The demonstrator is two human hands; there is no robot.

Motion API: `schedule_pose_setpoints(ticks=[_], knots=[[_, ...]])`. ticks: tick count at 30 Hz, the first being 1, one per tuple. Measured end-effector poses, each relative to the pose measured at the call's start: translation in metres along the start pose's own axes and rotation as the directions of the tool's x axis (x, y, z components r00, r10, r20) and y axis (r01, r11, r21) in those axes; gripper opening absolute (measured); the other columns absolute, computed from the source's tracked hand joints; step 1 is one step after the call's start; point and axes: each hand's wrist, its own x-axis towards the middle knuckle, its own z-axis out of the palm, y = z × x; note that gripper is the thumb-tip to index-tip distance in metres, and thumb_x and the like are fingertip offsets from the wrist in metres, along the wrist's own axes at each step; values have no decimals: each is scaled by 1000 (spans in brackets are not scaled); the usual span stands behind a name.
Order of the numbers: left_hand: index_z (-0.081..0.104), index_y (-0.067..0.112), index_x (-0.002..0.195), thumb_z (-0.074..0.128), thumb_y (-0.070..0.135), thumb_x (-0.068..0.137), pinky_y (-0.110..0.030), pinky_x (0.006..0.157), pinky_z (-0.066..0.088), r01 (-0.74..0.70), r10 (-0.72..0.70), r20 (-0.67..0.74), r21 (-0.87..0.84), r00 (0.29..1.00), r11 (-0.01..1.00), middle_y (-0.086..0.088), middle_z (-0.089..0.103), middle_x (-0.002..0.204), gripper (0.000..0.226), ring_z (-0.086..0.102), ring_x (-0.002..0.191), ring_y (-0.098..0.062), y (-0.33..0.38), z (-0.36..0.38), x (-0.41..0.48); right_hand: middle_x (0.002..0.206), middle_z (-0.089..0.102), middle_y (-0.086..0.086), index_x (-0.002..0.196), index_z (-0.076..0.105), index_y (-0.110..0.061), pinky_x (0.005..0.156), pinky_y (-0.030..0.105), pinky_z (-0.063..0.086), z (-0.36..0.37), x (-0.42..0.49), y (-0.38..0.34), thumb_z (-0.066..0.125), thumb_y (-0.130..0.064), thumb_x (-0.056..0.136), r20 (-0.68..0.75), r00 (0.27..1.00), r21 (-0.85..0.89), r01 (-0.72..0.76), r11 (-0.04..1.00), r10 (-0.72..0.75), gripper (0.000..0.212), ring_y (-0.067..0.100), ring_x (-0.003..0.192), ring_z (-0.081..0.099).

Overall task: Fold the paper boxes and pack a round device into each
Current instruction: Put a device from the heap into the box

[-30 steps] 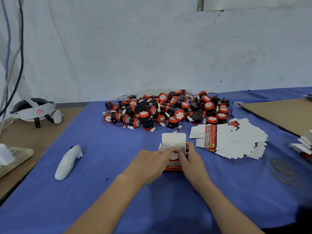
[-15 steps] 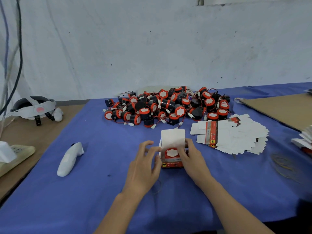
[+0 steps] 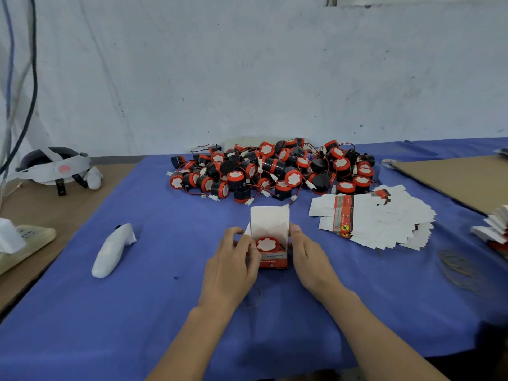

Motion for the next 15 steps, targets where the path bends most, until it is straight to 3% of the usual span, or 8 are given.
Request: schedule_pose_setpoints(ticks=[5,10,15], knots=[[64,13,84,57,25,96,-33,45,47,31,-33,10,119,999,992,-1,58,94,18,58,83,-22,4,-1,1,109,64,-22,119,53,-52,97,31,51,0,0,-2,20,-64,100,7,999,-91,53,994,-53,39,5,108,61],[66,12,70,67,21,92,-25,40,33,-16,15,2,187,1000,982,-2,58,77,23,58,70,-23,5,-2,1,105,66,-20,114,52,-49,94,34,53,0,-1,-4,20,-65,98,23,997,-79,75,994,-73,39,5,104,63],[68,12,83,54,27,99,-30,43,42,-26,27,-9,120,1000,992,0,61,91,26,60,74,-20,3,0,-1,117,68,-14,122,54,-46,99,38,53,0,-1,-4,20,-72,93,23,998,22,56,998,-56,53,6,110,63]])
